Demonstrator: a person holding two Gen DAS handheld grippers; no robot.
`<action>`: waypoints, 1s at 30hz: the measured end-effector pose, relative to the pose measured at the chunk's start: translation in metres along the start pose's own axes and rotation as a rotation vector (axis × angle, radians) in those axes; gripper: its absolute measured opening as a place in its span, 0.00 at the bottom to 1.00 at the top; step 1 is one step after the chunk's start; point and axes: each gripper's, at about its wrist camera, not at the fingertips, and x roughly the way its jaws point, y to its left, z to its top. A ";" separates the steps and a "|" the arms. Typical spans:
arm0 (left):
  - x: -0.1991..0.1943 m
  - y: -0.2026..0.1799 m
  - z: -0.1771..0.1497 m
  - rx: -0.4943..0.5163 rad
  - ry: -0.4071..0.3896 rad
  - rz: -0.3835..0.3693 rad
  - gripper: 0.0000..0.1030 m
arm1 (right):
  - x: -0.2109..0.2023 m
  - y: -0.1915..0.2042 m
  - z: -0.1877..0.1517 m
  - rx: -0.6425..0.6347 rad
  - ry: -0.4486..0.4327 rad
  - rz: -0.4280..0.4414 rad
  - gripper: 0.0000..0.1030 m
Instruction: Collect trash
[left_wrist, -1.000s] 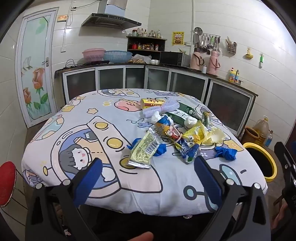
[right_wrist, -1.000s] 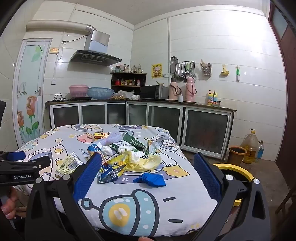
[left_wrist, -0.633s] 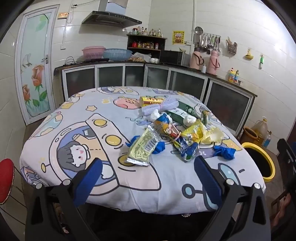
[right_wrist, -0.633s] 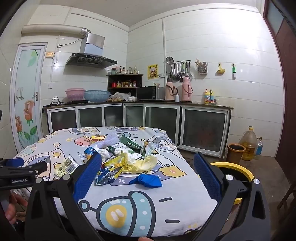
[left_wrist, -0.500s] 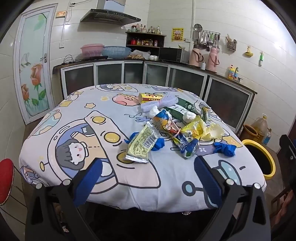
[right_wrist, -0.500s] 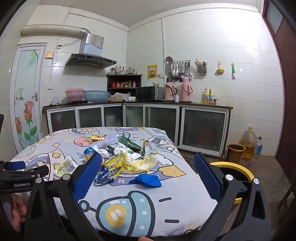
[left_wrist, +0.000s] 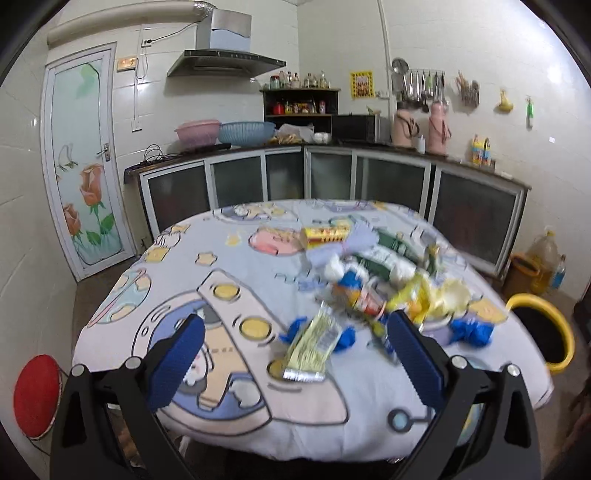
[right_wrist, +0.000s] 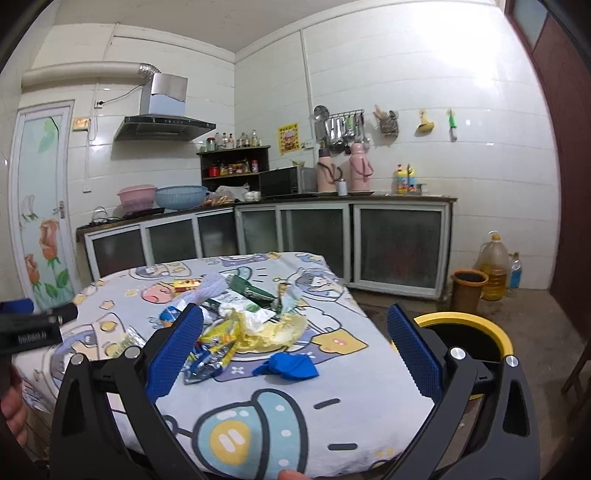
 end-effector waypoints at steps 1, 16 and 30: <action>-0.003 0.001 0.006 -0.013 -0.009 -0.002 0.93 | 0.001 -0.001 0.002 0.009 0.000 0.010 0.93; -0.029 0.014 0.044 -0.123 -0.079 -0.016 0.93 | 0.010 -0.004 0.007 0.041 0.039 0.016 0.93; -0.035 0.012 0.042 -0.114 -0.094 -0.021 0.93 | 0.010 0.002 0.004 0.000 0.037 0.018 0.93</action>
